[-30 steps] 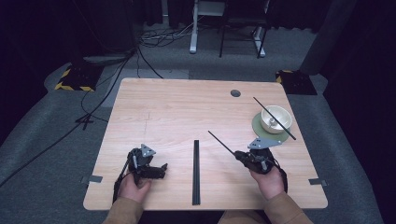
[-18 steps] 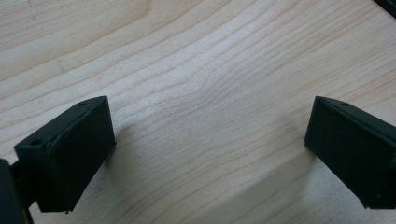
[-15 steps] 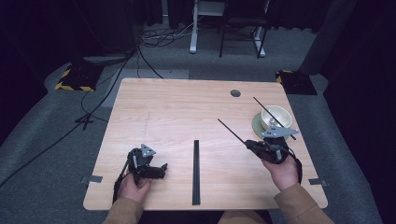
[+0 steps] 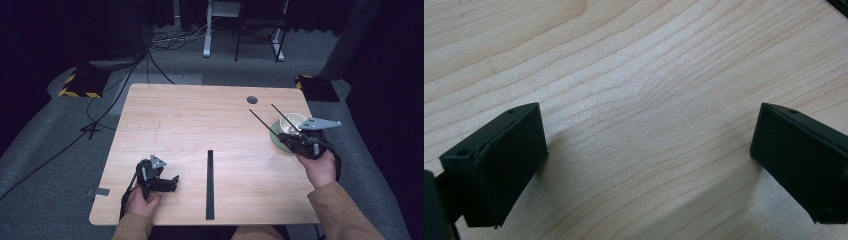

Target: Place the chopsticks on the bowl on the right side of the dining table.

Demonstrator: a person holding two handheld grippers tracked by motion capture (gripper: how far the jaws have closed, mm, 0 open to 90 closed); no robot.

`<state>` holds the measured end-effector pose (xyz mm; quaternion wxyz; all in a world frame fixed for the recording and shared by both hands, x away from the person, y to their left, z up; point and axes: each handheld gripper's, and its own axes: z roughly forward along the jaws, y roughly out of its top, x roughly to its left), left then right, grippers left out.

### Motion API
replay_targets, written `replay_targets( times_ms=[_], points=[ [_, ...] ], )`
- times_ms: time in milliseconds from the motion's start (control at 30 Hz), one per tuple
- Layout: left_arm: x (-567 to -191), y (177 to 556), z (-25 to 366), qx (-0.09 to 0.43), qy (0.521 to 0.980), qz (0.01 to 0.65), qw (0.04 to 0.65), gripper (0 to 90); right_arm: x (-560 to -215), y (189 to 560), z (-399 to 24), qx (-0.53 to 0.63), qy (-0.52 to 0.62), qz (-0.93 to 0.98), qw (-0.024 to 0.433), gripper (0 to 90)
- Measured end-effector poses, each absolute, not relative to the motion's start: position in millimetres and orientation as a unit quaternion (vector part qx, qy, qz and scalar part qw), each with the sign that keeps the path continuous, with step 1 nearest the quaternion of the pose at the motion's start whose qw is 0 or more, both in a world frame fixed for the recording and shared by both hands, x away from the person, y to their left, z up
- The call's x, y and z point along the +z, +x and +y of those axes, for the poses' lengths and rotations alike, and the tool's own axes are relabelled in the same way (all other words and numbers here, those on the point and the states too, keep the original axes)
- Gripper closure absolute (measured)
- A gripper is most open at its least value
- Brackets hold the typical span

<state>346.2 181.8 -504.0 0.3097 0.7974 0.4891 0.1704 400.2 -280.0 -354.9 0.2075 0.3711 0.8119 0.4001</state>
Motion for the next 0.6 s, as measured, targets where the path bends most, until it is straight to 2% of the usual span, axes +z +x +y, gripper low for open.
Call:
replay_targets(
  times_ms=[600],
  points=[
    [-504.0,346.4,181.8,0.171,0.797,0.489,0.310,1.8,-348.4,447.9,-325.8,0.366,0.411,0.797,0.250,85.8]
  ],
)
